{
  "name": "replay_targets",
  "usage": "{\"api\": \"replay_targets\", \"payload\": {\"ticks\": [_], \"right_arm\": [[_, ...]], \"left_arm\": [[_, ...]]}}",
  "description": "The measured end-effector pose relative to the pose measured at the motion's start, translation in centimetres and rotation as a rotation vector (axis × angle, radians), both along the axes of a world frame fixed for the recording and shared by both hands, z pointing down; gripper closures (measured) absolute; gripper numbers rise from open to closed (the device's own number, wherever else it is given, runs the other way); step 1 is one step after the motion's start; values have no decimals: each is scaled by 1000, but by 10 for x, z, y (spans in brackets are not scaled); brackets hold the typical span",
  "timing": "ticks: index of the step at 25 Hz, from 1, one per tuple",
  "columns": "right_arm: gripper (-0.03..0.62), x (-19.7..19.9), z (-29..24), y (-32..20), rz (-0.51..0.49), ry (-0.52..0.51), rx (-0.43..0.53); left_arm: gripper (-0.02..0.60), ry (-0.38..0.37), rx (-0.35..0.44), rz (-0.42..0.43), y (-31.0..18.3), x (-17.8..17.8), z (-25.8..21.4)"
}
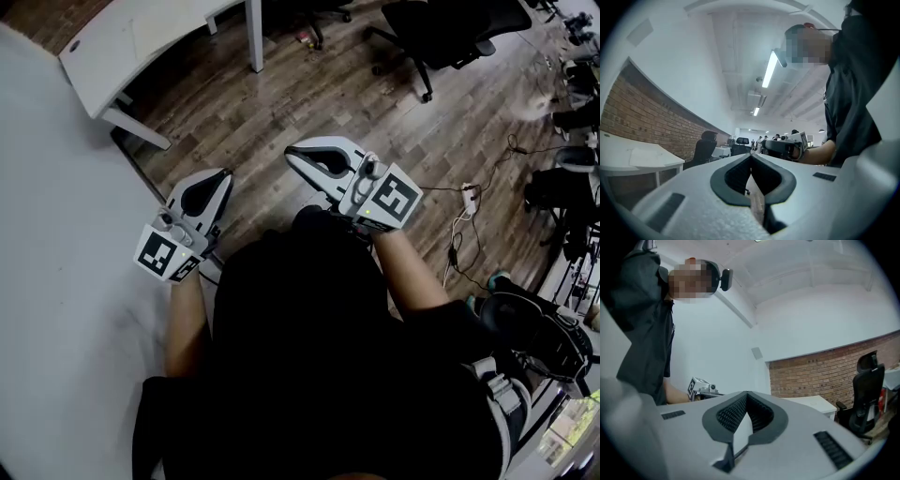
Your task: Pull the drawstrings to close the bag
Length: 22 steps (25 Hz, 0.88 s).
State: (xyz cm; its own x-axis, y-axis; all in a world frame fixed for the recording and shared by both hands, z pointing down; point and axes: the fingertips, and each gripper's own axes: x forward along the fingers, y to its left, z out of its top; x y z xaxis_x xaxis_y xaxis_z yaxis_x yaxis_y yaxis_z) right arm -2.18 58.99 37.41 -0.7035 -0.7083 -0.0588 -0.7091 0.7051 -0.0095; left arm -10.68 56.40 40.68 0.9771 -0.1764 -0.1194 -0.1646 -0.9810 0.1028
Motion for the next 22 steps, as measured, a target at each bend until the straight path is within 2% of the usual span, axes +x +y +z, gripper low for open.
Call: {"api": "replay_targets", "payload": {"ticks": [4,8,10,13,16,22], "right_arm": [[589,9,3,-9,6,-11,-8],[591,26,6,-20,8,-34,-32],[591,32,10,-37,2,-48,-51],[591,39,22,-68,-24,-49,-75],[589,40,38,-108,-80,-29,-90],[591,54,40,-200,-230,-27,-106]], "left_arm": [[568,7,-21,36,-9,5,8],[568,-86,13,81,-17,22,25],[568,-94,23,60,-34,25,26],[567,-48,7,8,-67,26,22],[567,-11,-33,0,-97,33,22],[567,-95,-80,-107,-186,58,18]]}}
